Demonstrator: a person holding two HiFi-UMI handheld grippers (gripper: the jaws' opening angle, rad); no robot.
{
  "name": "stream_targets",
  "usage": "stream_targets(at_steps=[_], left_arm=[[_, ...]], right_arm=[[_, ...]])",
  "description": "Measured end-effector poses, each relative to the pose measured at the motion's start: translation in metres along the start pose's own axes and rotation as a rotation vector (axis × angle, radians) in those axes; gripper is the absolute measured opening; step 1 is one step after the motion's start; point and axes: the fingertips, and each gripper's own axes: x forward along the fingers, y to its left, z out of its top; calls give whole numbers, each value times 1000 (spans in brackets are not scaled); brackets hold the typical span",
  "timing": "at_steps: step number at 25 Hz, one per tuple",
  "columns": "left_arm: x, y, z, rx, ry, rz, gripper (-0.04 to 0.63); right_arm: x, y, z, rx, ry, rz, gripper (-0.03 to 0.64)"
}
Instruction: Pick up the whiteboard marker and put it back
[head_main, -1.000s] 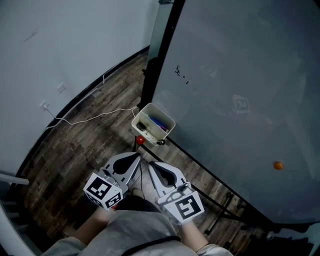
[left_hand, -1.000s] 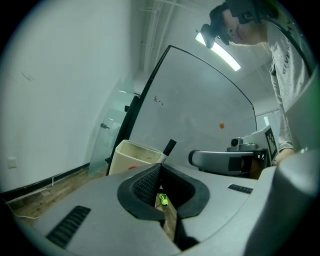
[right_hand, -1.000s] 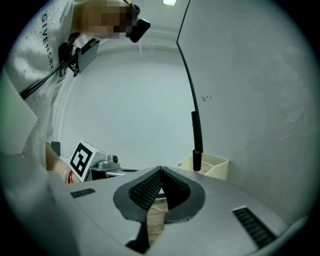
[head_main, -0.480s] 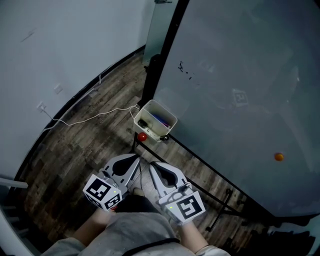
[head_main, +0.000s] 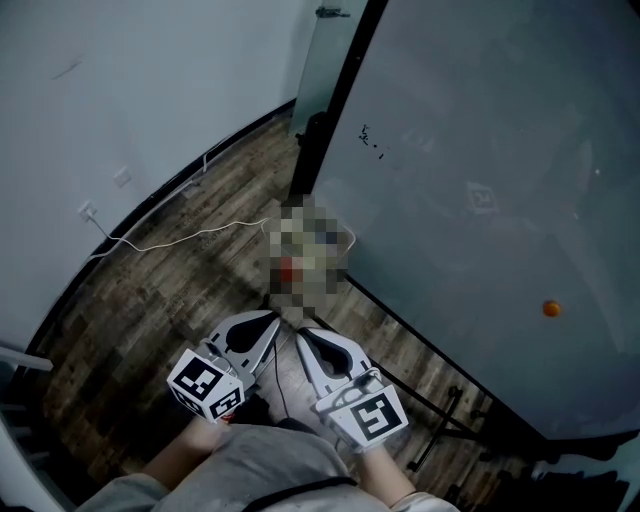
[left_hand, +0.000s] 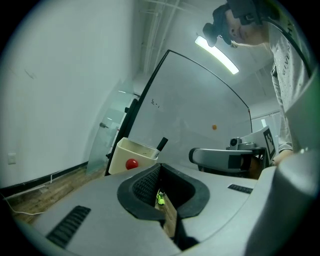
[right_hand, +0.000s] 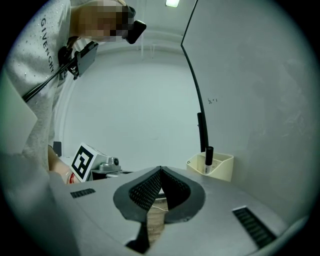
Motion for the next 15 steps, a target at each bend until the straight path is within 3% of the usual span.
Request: stream_targets(at_steps=[15], left_arm=[[-20,-63,-6,17,-44,86,15]], right_arm=[[-59,23,0,-18,1,93,20]])
